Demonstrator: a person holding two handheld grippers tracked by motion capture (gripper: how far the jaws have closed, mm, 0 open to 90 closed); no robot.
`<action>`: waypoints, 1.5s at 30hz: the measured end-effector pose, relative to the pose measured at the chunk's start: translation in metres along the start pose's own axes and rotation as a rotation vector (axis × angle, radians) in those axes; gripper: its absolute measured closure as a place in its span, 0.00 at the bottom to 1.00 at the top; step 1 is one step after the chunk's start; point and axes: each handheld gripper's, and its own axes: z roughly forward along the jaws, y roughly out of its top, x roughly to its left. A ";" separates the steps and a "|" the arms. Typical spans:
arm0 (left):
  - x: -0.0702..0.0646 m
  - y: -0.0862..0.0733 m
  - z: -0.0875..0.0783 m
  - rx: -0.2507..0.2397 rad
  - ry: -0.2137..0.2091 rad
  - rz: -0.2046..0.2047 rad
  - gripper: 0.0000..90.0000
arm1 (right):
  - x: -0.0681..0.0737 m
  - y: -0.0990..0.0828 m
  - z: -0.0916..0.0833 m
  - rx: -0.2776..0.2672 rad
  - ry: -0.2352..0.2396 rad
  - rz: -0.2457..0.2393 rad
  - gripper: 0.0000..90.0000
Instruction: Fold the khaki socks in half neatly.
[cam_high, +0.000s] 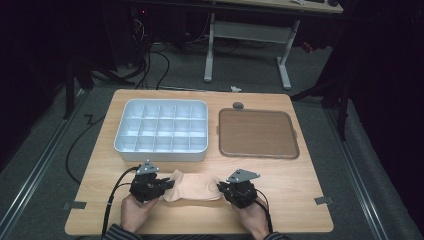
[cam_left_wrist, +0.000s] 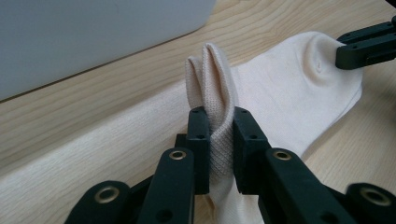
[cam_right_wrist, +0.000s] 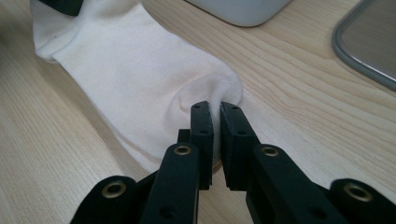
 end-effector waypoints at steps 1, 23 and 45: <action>0.000 0.000 0.000 0.000 0.000 0.000 0.88 | -0.001 -0.001 -0.001 0.003 -0.002 0.003 0.94; -0.009 0.004 0.030 0.041 0.020 0.014 0.87 | -0.019 -0.014 -0.004 0.035 -0.038 0.041 0.94; -0.002 -0.002 0.036 0.049 0.061 -0.009 0.58 | -0.023 -0.029 0.009 0.013 -0.083 0.088 0.69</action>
